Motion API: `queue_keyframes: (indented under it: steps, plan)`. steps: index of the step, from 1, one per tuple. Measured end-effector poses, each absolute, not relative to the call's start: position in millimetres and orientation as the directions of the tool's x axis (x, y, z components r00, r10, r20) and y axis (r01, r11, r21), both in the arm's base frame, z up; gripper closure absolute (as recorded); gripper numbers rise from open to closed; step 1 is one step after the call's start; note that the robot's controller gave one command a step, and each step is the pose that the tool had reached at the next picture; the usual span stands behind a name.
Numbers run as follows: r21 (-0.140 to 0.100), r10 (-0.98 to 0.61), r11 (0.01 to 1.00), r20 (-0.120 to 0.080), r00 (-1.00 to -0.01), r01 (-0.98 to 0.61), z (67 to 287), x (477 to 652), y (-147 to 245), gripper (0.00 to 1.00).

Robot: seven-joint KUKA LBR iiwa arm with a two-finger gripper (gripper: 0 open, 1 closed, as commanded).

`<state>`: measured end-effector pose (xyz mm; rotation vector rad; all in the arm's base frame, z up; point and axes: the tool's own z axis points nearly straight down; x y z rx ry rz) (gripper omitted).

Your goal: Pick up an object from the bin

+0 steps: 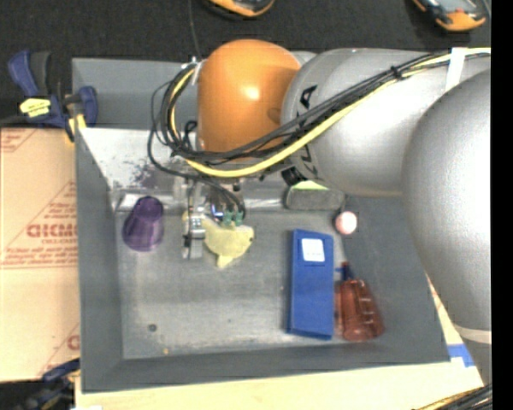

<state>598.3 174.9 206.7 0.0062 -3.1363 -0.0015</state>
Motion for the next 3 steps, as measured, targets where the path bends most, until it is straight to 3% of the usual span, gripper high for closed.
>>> queue_keyframes:
  steps: [1, 2, 3]
  plan:
    - [0.002, 0.000, 1.000, -0.003, -1.000, 0.000, 211.9, 600.0, 174.0, 0.00]
    - [0.005, 0.075, 0.997, -0.006, -0.997, 0.075, 125.2, 614.0, 136.2, 0.00]
    - [0.004, 0.008, 1.000, -0.007, -1.000, 0.007, 142.5, 605.9, 88.4, 0.00]
